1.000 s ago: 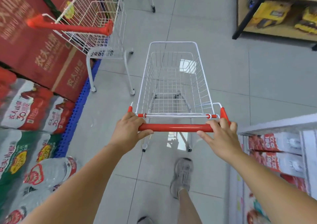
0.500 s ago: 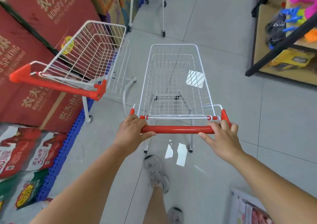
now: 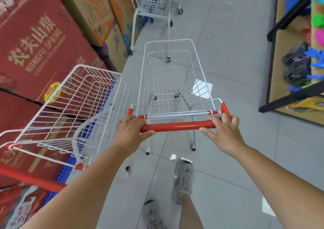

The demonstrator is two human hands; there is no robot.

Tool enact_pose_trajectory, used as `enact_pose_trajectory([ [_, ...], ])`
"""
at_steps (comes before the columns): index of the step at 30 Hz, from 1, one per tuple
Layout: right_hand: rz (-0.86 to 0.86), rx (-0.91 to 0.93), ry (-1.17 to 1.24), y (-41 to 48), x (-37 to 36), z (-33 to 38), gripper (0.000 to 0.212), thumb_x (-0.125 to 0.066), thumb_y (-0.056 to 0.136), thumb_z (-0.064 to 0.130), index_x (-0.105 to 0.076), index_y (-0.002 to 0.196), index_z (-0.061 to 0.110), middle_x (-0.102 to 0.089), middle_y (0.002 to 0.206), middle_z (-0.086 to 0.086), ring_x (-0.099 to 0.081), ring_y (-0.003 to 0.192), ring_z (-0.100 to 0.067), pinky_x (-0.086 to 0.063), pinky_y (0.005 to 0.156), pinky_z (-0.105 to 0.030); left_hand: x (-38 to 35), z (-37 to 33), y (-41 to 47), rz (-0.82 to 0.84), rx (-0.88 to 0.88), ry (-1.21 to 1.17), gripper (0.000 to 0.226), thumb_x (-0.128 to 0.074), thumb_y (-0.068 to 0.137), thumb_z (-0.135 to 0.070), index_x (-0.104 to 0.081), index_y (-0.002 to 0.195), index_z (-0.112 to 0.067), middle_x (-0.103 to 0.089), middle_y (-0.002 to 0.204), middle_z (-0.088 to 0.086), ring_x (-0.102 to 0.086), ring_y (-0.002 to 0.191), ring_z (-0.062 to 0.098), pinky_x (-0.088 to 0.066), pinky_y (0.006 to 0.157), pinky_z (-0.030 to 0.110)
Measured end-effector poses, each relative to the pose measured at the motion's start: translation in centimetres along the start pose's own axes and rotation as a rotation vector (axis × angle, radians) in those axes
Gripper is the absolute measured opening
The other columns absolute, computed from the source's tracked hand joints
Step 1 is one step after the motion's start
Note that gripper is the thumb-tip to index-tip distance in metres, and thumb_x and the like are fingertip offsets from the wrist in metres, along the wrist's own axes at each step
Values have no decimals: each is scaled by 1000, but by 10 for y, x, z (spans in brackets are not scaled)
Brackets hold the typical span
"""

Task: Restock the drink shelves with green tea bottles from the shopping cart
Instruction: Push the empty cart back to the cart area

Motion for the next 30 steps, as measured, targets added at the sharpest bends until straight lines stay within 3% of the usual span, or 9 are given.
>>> enact_pose_trajectory([
  [3,9,35,-15,56,20,3,54,-47,85,64,-49,128,31,-40,127,4,-24,115,-24,-33,100,-31,16,1,43,-57,26,-26,72,-23,76,-85,-64,96,-29,-53,90,-17,-47,106,15,-34,88,31],
  [5,14,55,-24,92,34,5,55,-47,85,64,-49,129,32,-40,129,3,-24,116,-25,-33,101,-32,25,3,72,-63,47,-33,71,-24,77,-81,-66,96,-27,-58,91,-15,-49,105,16,-38,92,34],
  [11,27,100,0,182,64,20,54,-50,83,64,-51,128,34,-41,128,3,-23,118,-26,-35,102,-36,54,14,148,-98,91,-79,38,-58,85,-59,-67,93,-23,-63,90,-4,-50,102,20,-42,90,39],
  [17,43,93,-14,246,77,50,56,-47,84,66,-48,130,33,-40,126,2,-23,121,-28,-36,101,-36,79,49,204,-161,74,-73,59,-37,78,-72,-67,86,-22,-58,80,-7,-51,94,21,-43,81,36],
  [24,13,95,-18,304,87,91,55,-47,85,65,-49,129,32,-40,125,0,-25,116,-27,-36,99,-36,113,92,262,-156,50,-27,65,-34,77,-74,-68,89,-20,-64,86,-3,-51,95,21,-35,79,30],
  [30,18,100,15,331,87,131,55,-48,86,64,-49,131,32,-40,126,1,-25,117,-27,-38,99,-36,138,125,283,-140,55,-44,66,-33,74,-76,-69,93,-24,-63,89,-6,-50,100,19,-38,84,33],
])
Point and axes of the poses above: each hand's wrist, its own y-axis towards the middle knuckle, its own x-axis out of the back of the hand, z = x × y, the point moved 4 cm from there along y, towards the middle knuckle
